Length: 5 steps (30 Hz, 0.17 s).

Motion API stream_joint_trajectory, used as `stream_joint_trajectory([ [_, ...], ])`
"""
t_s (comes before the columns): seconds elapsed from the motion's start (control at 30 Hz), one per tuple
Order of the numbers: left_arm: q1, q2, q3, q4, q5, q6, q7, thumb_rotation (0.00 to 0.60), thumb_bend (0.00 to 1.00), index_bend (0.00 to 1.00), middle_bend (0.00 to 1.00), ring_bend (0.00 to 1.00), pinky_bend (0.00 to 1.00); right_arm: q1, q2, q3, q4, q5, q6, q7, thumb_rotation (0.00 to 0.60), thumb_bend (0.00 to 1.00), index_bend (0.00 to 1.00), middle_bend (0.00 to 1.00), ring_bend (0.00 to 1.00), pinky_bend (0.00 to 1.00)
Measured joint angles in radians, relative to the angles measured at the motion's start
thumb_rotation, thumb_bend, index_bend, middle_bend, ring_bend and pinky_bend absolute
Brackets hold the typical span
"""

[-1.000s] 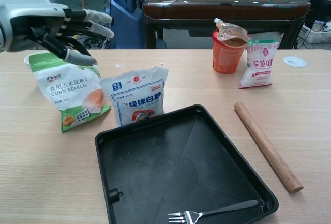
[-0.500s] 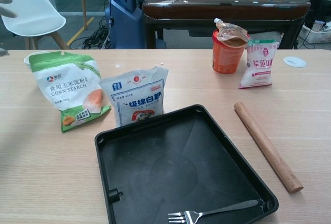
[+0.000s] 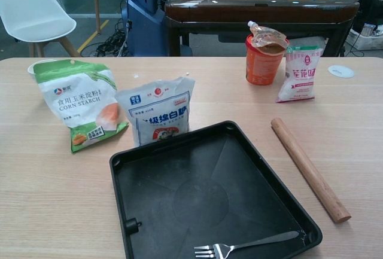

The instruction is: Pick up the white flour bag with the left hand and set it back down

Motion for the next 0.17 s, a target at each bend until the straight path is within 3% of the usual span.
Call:
stream_joint_trajectory([
  [0.17, 0.029, 0.003, 0.023, -0.019, 0.046, 0.013, 0.009, 0.600, 0.23, 0.08, 0.10, 0.05, 0.20, 0.007, -0.019, -0.004, 0.008, 0.003, -0.004, -0.009, 0.600, 0.25, 0.25, 0.33, 0.20, 0.16],
])
